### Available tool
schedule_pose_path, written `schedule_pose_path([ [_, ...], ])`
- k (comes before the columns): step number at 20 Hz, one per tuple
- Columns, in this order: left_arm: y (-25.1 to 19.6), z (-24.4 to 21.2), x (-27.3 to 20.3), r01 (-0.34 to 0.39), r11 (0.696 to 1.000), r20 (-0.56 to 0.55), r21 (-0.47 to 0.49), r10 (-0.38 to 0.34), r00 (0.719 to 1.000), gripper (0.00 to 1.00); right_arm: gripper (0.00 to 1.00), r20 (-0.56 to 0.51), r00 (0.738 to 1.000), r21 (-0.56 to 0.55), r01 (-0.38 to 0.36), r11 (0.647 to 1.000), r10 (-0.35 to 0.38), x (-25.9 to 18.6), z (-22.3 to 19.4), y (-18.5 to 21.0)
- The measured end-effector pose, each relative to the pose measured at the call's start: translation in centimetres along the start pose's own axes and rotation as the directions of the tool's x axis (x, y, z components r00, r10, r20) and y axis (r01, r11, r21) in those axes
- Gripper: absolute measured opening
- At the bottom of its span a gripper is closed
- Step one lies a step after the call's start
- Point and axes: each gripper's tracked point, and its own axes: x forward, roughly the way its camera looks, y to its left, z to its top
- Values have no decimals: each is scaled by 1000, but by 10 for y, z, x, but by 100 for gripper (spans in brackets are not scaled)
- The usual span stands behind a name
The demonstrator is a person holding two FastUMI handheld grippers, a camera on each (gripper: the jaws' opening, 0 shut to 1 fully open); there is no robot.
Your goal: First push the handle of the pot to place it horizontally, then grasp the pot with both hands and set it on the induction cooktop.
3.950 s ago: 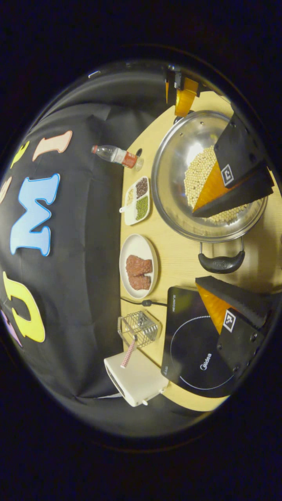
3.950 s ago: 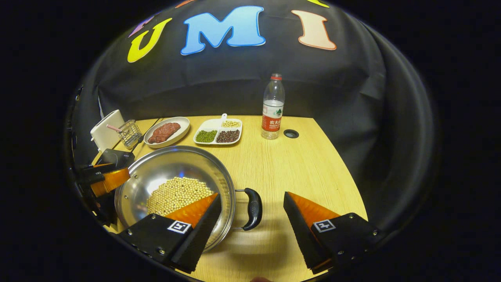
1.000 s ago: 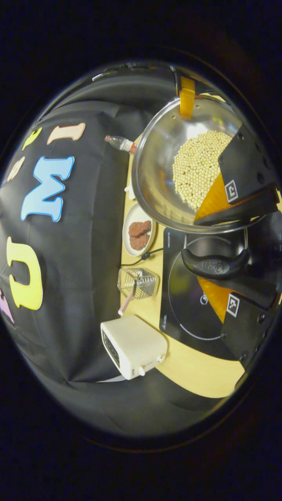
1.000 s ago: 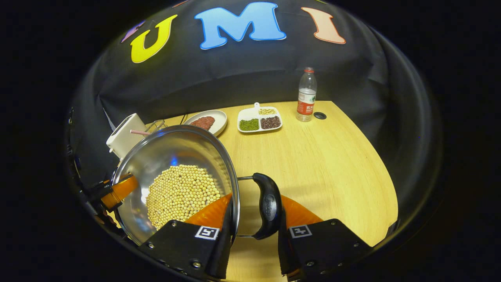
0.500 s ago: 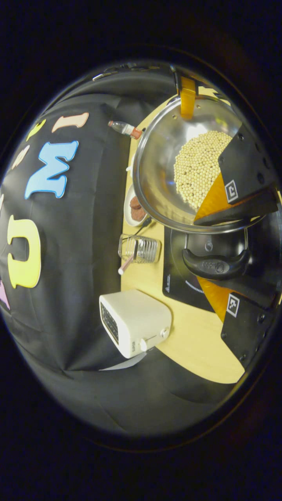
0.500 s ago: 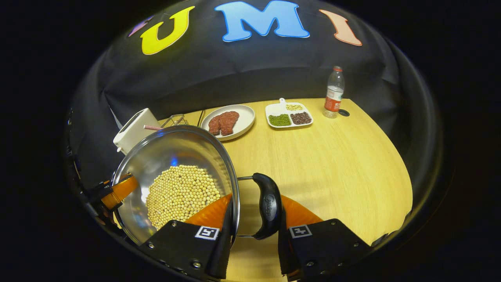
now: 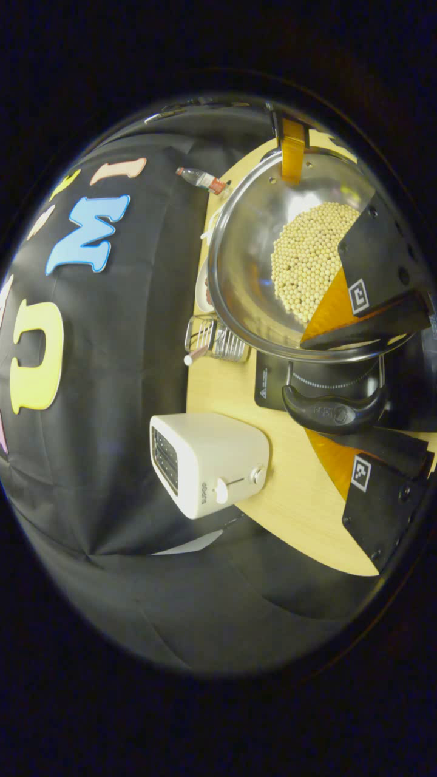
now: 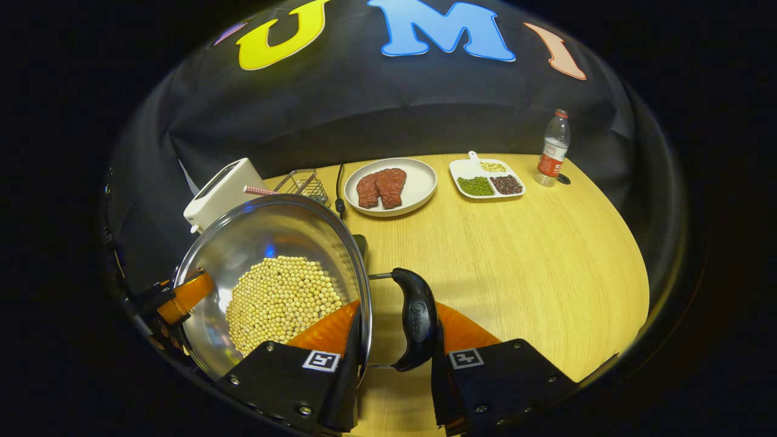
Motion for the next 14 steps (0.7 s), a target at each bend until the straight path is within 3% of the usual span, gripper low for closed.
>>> schedule_pose_path([
  [8,35,-11,18,-11,1000,-32,-20,11,999,70,50,-33,999,-19,-1,1000,1,20,-6,31],
  [9,38,-13,19,-11,1000,-34,-18,11,999,66,50,-35,999,-18,0,1000,-1,23,-7,32],
  [10,39,-13,22,-11,1000,-38,-16,10,999,70,50,-37,999,-19,3,1000,-4,26,-7,33],
  [14,38,-13,33,-4,1000,-39,-9,4,999,66,51,-34,999,-9,11,1000,-12,32,-6,34],
])
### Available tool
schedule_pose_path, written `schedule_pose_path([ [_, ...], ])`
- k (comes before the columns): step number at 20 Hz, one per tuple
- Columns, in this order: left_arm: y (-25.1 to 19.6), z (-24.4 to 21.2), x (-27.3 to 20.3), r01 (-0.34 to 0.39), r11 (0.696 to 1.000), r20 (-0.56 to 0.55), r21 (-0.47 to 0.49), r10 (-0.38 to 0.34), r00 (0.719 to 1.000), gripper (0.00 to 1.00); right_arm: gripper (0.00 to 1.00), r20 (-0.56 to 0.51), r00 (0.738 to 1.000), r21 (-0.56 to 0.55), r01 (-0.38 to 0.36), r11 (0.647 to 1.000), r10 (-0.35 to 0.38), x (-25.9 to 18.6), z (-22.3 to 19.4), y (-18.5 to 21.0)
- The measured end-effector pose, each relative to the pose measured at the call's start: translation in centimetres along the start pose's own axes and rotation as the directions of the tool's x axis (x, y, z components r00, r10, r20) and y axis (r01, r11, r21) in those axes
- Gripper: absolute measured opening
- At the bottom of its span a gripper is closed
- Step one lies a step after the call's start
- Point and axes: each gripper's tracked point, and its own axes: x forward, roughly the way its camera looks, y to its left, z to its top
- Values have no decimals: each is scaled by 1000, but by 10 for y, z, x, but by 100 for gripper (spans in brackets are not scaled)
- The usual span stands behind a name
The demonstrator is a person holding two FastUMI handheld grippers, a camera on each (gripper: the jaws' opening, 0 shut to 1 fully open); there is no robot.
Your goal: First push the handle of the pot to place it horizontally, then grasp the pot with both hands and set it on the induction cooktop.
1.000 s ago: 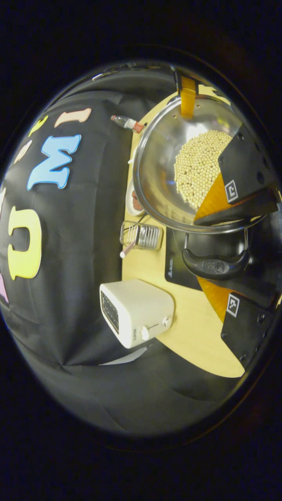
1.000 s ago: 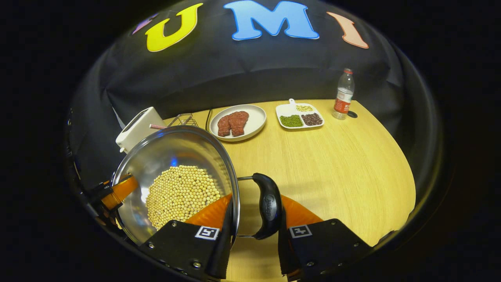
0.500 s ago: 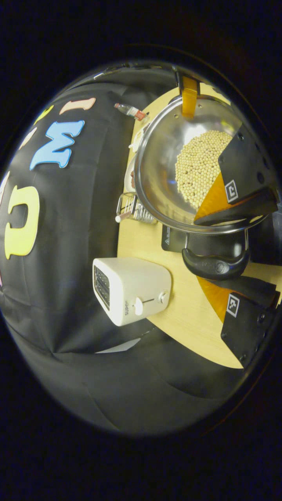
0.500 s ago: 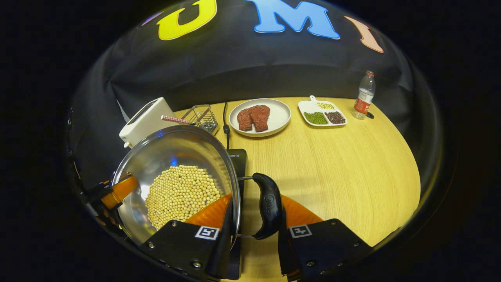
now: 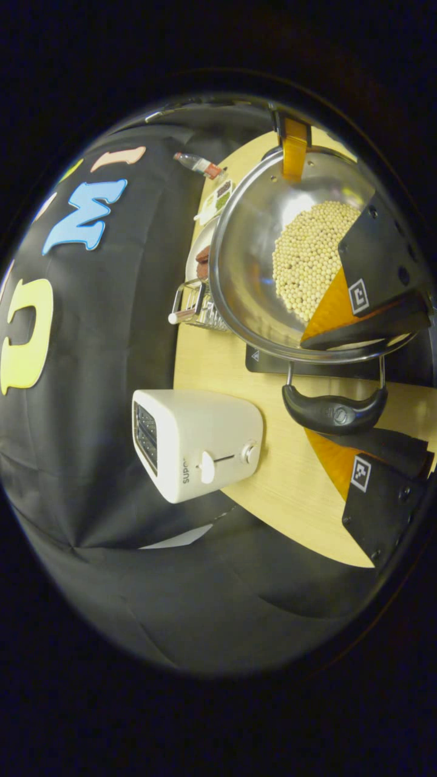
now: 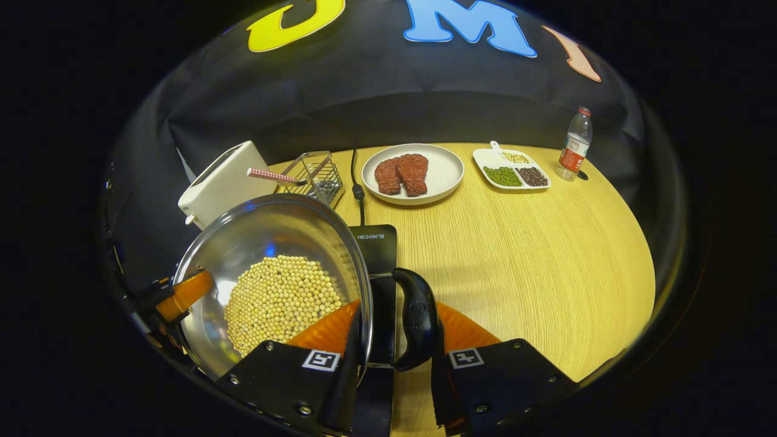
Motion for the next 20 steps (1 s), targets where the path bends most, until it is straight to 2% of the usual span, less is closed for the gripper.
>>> schedule_pose_path([
  [1,1,1,0,0,1000,-2,0,0,1000,66,50,3,1000,3,2,1000,-2,2,2,-1],
  [2,3,1,2,-1,1000,-4,4,1,1000,73,50,1,1000,8,0,1000,0,1,3,-1],
  [3,2,1,4,-3,1000,-5,4,3,1000,67,50,6,1000,10,0,1000,0,3,5,-1],
  [4,2,1,7,-1,1000,-3,-2,1,1000,72,50,11,1000,8,-1,1000,1,3,6,-1],
  [7,4,1,6,-16,1000,17,-8,16,1000,71,53,21,1000,-4,-21,1000,21,6,8,-1],
  [9,5,9,6,-48,999,55,25,47,997,82,60,37,999,-43,-27,999,28,0,7,1],
  [11,11,18,4,-86,995,90,51,81,993,94,72,80,997,-76,-11,997,17,-2,12,-3],
  [12,13,23,-2,-102,993,103,57,96,990,100,100,98,995,-86,4,996,4,-11,13,-6],
  [13,12,28,-7,-116,991,118,60,109,987,100,97,112,994,-88,10,996,0,-16,16,-9],
  [17,5,58,-40,-151,987,225,55,135,965,100,99,216,976,-80,14,997,4,-49,39,-30],
  [20,-21,77,-75,-130,991,290,34,115,950,99,99,307,952,-89,28,996,1,-87,53,-58],
])
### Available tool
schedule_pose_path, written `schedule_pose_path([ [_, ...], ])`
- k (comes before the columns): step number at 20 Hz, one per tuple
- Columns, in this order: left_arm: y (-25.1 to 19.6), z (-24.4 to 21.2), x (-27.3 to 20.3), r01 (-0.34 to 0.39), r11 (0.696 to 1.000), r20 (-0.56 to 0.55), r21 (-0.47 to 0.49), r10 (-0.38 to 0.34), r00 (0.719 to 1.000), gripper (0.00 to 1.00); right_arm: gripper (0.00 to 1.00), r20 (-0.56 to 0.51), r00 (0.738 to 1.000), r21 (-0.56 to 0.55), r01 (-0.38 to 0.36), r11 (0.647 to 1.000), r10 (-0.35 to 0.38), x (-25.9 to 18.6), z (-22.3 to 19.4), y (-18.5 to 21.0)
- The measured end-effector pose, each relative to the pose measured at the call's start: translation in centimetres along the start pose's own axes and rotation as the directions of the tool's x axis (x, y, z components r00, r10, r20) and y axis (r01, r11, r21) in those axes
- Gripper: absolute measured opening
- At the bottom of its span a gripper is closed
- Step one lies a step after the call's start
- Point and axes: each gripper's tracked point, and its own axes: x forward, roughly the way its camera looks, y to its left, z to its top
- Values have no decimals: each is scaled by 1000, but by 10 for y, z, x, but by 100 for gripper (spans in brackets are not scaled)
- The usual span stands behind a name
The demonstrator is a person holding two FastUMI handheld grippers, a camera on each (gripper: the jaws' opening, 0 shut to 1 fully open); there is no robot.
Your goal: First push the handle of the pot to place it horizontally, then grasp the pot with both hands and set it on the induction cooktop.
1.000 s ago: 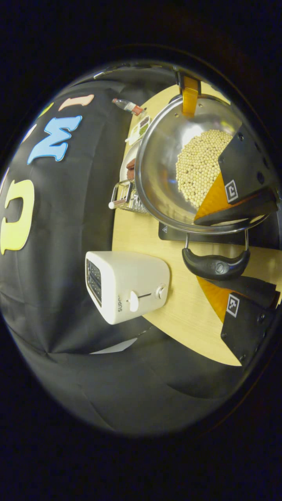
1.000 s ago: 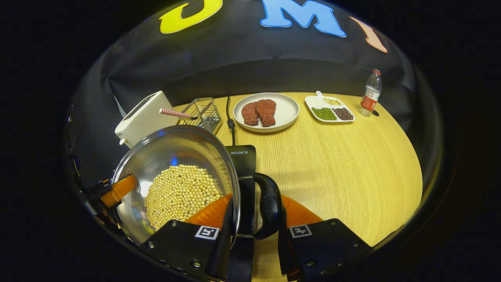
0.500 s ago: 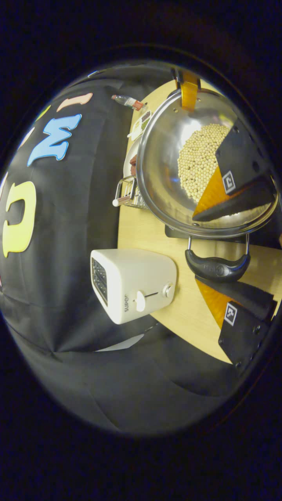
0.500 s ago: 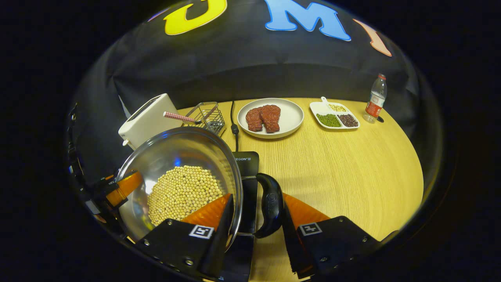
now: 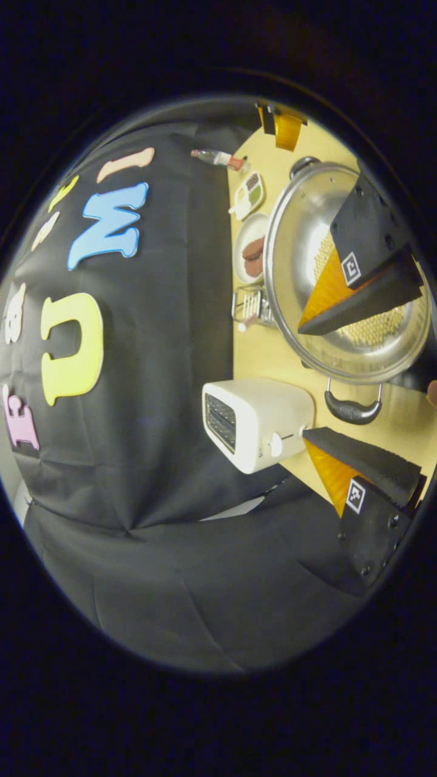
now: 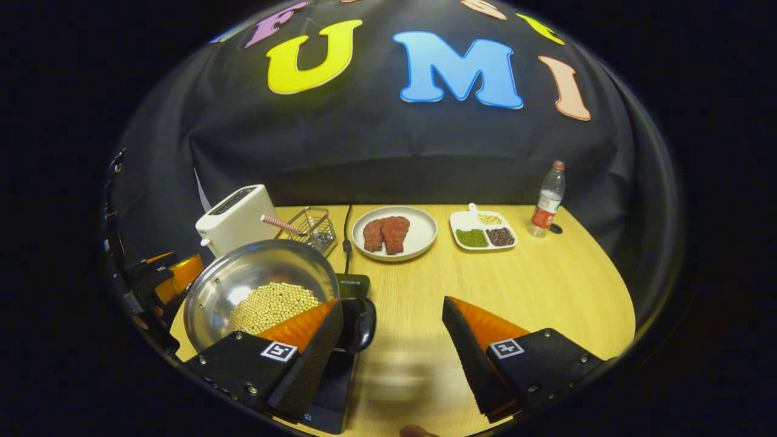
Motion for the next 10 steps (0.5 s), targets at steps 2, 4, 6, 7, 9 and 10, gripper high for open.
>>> schedule_pose_path([
  [2,-20,20,-20,6,1000,47,-20,-5,999,99,99,66,998,-26,13,1000,-12,-26,12,-24],
  [4,-42,38,-46,12,999,98,-35,-8,995,99,99,121,992,-55,26,998,-19,-53,21,-46],
  [6,-68,59,-75,21,999,159,-42,-14,987,99,99,174,984,-83,39,996,-24,-80,27,-68],
  [7,-80,68,-90,27,999,186,-42,-19,982,99,99,201,979,-90,46,995,-27,-93,31,-78],
  [9,-109,83,-119,41,998,235,-43,-30,971,99,99,240,971,-87,48,995,-25,-119,32,-97],
  [10,-120,89,-135,52,997,257,-48,-38,966,99,99,258,966,-78,47,996,-25,-131,33,-106],
])
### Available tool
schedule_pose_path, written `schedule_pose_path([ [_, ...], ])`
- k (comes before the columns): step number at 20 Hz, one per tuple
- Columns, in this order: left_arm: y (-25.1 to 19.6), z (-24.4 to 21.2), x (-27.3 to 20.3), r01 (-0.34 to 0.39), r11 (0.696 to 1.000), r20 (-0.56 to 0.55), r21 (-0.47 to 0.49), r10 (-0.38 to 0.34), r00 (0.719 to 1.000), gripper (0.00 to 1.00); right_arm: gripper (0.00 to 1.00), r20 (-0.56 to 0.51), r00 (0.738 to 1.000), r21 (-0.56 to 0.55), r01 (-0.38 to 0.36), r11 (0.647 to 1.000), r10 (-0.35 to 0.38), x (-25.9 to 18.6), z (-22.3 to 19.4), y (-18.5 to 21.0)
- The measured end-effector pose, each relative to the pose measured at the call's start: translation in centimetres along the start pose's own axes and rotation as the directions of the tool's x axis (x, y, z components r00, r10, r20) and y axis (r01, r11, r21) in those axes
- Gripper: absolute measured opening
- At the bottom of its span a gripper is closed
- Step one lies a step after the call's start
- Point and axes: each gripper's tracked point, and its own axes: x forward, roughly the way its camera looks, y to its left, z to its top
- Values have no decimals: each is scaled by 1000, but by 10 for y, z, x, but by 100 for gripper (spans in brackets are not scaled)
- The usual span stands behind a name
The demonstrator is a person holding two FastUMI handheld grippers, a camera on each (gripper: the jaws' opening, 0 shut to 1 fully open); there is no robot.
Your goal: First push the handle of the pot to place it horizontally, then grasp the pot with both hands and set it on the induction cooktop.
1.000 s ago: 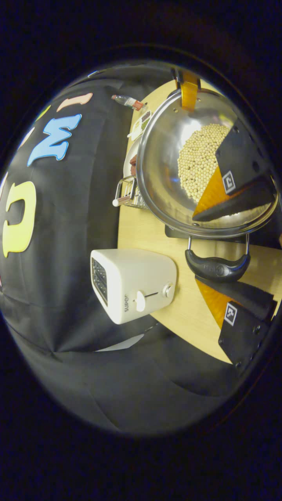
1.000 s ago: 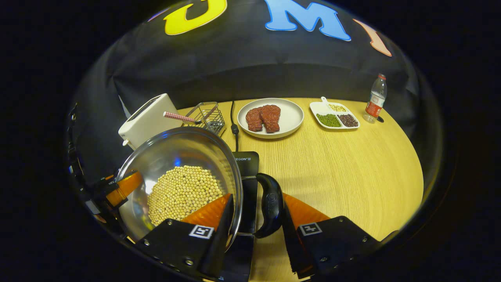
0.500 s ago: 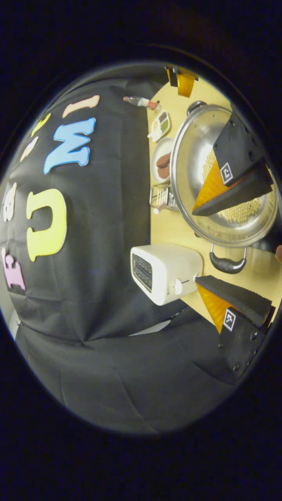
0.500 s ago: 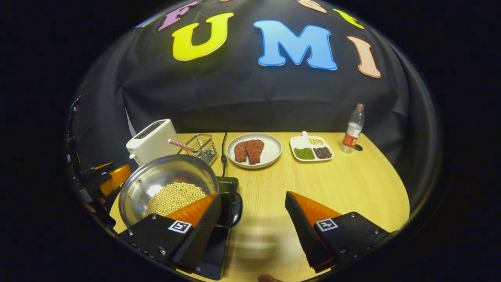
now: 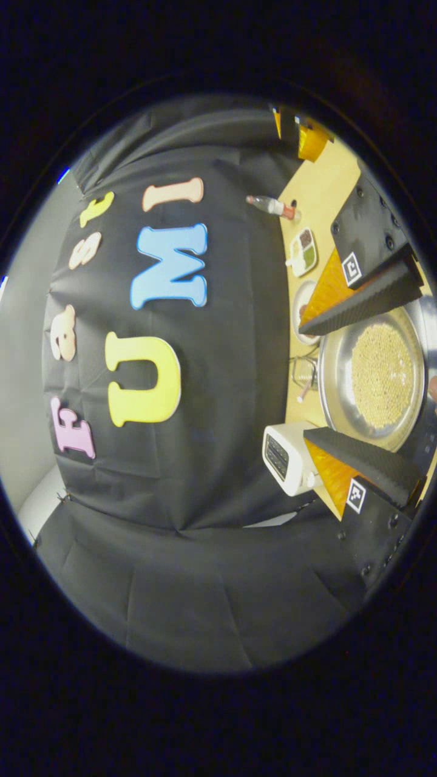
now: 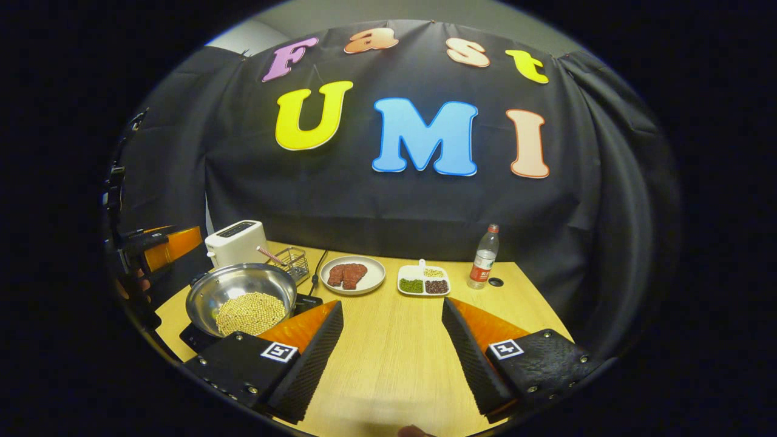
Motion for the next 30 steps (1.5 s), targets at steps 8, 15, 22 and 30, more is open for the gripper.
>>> schedule_pose_path([
  [8,-103,58,-120,47,999,153,22,-50,987,99,99,153,987,54,46,998,-54,-103,26,-81],
  [15,-123,73,-206,60,998,216,14,-61,974,100,99,285,957,43,48,998,-58,-176,56,-101],
  [22,-83,79,-244,33,999,252,36,-41,967,98,99,328,940,74,75,994,-95,-212,59,-86],
  [30,-54,81,-254,32,999,276,24,-38,961,92,99,337,935,64,92,994,-109,-223,65,-62],
])
